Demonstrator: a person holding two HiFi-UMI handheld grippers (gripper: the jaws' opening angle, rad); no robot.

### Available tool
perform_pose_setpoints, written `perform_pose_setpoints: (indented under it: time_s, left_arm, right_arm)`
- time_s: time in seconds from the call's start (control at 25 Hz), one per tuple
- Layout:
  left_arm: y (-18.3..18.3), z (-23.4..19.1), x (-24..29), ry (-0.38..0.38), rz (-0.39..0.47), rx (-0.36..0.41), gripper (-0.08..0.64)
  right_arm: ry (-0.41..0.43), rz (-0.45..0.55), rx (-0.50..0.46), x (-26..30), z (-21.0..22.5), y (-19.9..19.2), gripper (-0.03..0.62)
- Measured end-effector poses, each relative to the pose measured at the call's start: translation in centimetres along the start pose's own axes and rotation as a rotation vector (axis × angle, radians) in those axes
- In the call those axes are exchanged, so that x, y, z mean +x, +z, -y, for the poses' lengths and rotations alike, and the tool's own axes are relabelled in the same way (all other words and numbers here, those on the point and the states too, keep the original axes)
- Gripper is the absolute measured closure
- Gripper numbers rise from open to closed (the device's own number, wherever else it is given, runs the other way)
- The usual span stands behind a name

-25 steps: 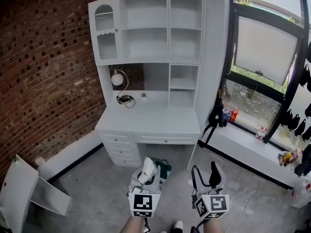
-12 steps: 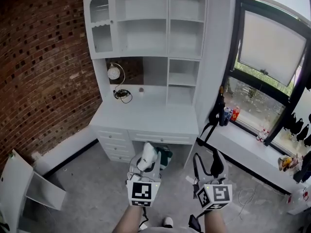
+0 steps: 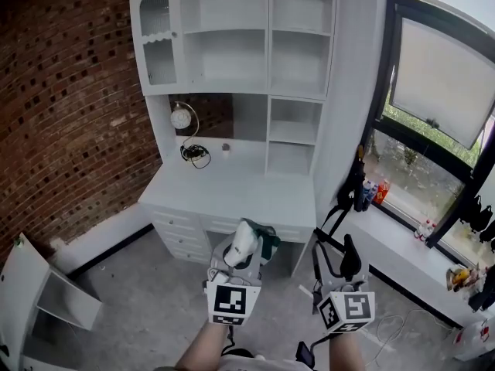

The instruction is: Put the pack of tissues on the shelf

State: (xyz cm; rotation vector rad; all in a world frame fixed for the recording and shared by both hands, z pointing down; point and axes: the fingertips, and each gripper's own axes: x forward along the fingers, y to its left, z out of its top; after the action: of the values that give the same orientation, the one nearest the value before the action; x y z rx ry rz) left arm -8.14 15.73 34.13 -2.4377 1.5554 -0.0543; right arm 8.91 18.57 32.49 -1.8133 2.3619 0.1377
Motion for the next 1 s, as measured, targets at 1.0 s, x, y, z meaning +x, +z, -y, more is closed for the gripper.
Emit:
perform_pose_setpoints:
  time_s: [1.0]
  left_arm:
    - [-3.9,-9.7,17.5,-0.062,0.029,0.023,0.456]
  right_arm:
    - [-0.055,-0.01,0.014,18.7,3.3,-4.7,0.301]
